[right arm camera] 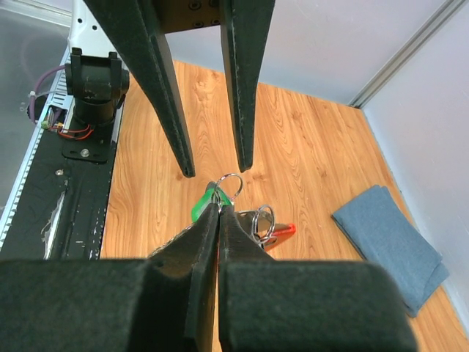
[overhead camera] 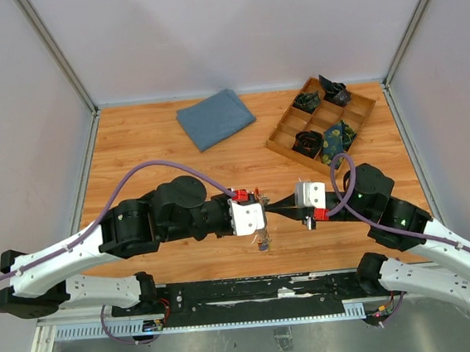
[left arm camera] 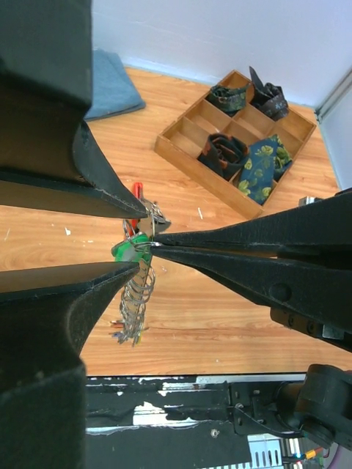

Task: Put the keys on the keyring

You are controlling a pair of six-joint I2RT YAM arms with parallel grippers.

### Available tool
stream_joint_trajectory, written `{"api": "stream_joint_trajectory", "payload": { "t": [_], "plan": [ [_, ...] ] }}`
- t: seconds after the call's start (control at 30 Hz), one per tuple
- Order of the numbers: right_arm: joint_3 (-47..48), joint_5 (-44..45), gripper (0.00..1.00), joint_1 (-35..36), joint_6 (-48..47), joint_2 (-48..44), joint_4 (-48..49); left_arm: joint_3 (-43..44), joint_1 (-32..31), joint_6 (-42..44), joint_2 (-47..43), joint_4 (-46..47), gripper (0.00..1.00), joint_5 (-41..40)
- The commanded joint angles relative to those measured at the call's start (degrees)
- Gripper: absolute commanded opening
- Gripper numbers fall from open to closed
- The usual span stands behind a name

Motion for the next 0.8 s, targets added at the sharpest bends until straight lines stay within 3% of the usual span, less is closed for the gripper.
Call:
{"api": "stream_joint_trajectory", "payload": {
  "t": [0.0,0.77],
  "plan": [
    [3.09,-1.22,0.0,0.83,-0.31,-1.1,1.99,-0.85,-0.37,0.45,0.44,1.04,0.36,2.27],
    [3.88,-1.18,0.0,0.89,-0.32,-2.35,1.27,-1.93,-0.37,0.55,0.91,1.24,0.32,1.16]
  ]
}}
